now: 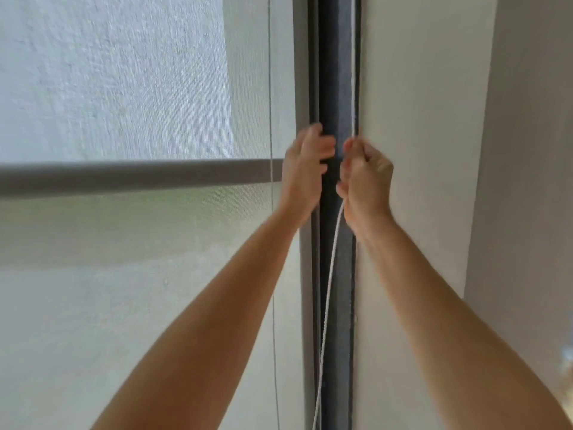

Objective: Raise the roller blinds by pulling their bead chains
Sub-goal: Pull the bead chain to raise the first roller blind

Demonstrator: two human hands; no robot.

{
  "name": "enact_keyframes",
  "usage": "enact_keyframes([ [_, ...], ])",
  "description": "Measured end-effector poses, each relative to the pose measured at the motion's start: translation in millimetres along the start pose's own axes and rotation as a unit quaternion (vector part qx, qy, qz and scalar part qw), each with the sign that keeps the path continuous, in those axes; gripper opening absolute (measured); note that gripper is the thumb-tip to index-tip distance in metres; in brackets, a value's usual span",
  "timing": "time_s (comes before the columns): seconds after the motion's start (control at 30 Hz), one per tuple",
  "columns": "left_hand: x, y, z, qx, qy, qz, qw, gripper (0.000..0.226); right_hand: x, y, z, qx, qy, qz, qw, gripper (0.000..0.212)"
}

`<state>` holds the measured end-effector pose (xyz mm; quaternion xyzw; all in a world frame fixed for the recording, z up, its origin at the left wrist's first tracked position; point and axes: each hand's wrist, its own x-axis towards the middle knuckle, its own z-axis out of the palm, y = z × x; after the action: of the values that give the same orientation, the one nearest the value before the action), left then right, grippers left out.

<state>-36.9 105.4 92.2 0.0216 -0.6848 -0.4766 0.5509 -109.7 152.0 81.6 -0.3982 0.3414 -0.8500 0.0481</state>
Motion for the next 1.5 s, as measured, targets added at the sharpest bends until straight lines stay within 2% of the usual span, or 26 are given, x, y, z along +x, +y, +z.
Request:
enact_keyframes([
  [0.13,48.1,47.5,10.6,0.021,0.002,0.007,1.0,0.021,-60.7,68.6,-33.5,-0.048,-0.018,0.058,0.997,0.032],
  [0.23,59.9,46.8,17.4,0.08,0.024,-0.002,0.997,0.037,-106.2,108.9,-60.8,-0.084,-0.017,0.089,0.992,0.029],
  [0.4,43.8,14.5,20.2,0.01,0.036,-0.038,0.999,0.024,-174.4,160.7,-102.9,-0.161,-0.002,0.15,0.976,0.034],
  [0.53,-8.2,-41.3,27.5,0.07,0.133,0.06,0.987,0.027,-221.4,193.7,-132.5,-0.21,0.002,0.193,0.959,0.032],
  [0.6,-42.6,-64.1,29.6,0.071,0.143,0.088,0.983,0.028,-245.5,207.8,-147.1,-0.257,-0.007,0.229,0.939,0.034],
  [0.67,-72.8,-83.8,30.7,0.085,0.132,0.101,0.982,0.029,-260.1,216.7,-163.2,-0.315,-0.064,0.265,0.909,0.033],
  [0.77,-112.8,-107.3,27.4,0.103,0.119,0.096,0.983,0.029,-231.4,205.4,-175.2,-0.376,-0.235,0.338,0.83,0.022],
  [0.8,-123.8,-115.5,24.2,0.106,0.117,0.086,0.984,0.029,-209.4,192.4,-172.4,-0.378,-0.279,0.33,0.819,0.021],
  [0.83,-133.1,-124.4,20.2,0.108,0.117,0.075,0.984,0.028,-182.3,175.5,-166.6,-0.375,-0.305,0.307,0.82,0.025],
  [0.87,-141.5,-133.2,16.7,0.109,0.118,0.059,0.985,0.029,-152.6,156.1,-157.6,-0.357,-0.294,0.286,0.839,0.027],
  [0.97,-167.9,-156.5,13.1,0.117,0.115,-0.002,0.986,0.04,-61.2,94.0,-117.1,-0.214,-0.178,0.241,0.93,0.024],
  [1.07,-196.1,-170.3,19.2,0.131,0.108,-0.053,0.984,0.046,5.6,28.9,-56.1,-0.063,-0.195,0.136,0.969,0.026],
  [1.17,-221.0,-183.3,29.6,0.129,0.091,-0.076,0.985,0.045,18.5,-10.4,-3.5,0.088,-0.169,0.073,0.979,0.022],
  [1.3,-238.8,-197.2,20.1,0.124,0.055,-0.095,0.986,0.045,-11.6,1.9,1.1,0.094,-0.097,0.018,0.991,0.025],
  [1.37,-248.5,-208.3,4.6,0.148,-0.003,-0.13,0.98,0.038,-28.9,15.9,-9.3,0.085,-0.087,0.015,0.992,0.027],
  [1.43,-254.2,-213.9,-13.5,0.151,-0.105,-0.182,0.966,0.023,-43.5,32.0,-20.7,0.092,-0.071,0.035,0.993,0.032],
  [1.47,-253.0,-214.3,-20.8,0.137,-0.151,-0.225,0.953,0.021,-50.9,39.9,-27.5,0.096,-0.063,0.047,0.992,0.033],
  [1.5,-247.8,-213.0,-26.6,0.116,-0.177,-0.263,0.941,0.033,-58.5,48.1,-34.9,0.098,-0.056,0.058,0.992,0.034],
])
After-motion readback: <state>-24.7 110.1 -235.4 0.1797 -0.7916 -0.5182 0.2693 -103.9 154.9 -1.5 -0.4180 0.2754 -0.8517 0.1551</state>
